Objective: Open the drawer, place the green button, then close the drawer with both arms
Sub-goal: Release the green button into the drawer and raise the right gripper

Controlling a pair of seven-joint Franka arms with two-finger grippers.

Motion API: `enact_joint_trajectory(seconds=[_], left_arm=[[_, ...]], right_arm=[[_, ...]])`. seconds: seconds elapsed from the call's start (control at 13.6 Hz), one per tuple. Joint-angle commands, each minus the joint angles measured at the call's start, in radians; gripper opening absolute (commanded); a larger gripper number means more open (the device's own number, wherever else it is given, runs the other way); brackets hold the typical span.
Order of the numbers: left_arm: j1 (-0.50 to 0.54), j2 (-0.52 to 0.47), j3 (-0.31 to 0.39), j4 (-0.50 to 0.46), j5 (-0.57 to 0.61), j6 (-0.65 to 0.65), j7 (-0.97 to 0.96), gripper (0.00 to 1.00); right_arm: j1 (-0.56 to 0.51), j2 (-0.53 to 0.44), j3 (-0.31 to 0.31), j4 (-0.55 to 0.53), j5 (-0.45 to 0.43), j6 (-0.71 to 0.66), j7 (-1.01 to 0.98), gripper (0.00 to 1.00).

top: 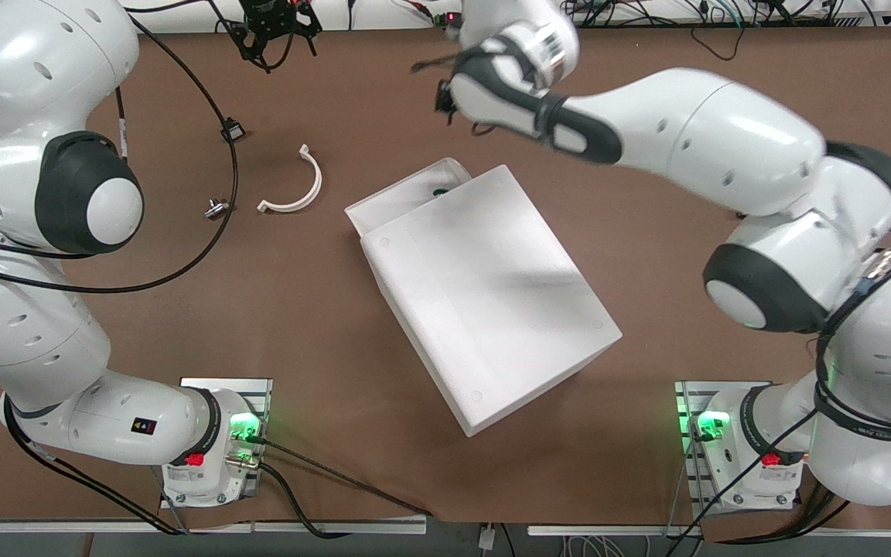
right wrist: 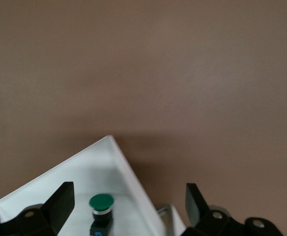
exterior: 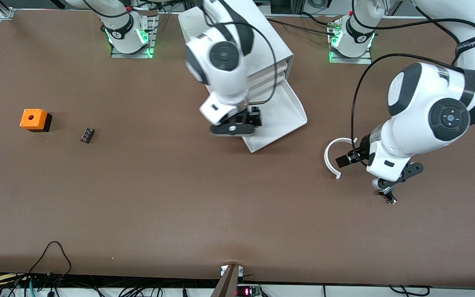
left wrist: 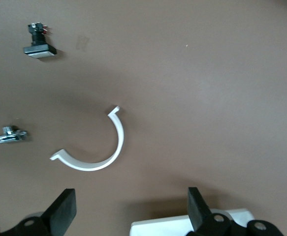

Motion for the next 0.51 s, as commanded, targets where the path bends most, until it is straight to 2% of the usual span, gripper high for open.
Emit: enact_joint_trajectory(seconds=[0.0, 0.29, 0.44], left_arm=[[-0.032, 0.016, -0.002, -0.019, 0.045, 0.039, -0.089, 0.99], [-0.091, 0.041, -0.004, -0.074, 0.118, 0.138, -0.286, 0.99], [-0.117, 0.041, -0.004, -0.122, 0.125, 0.189, -0.339, 0.99]], right_arm=[[-0.123, -0.082, 0.007, -0.018, 0.032, -0.099, -0.2, 1.0], [-0.297, -0.196, -0.031, -0.043, 0.05, -0.286, -0.527, 1.0], [-0.404, -0.321, -0.034, -0.148, 0.052, -0.321, -0.698, 1.0]])
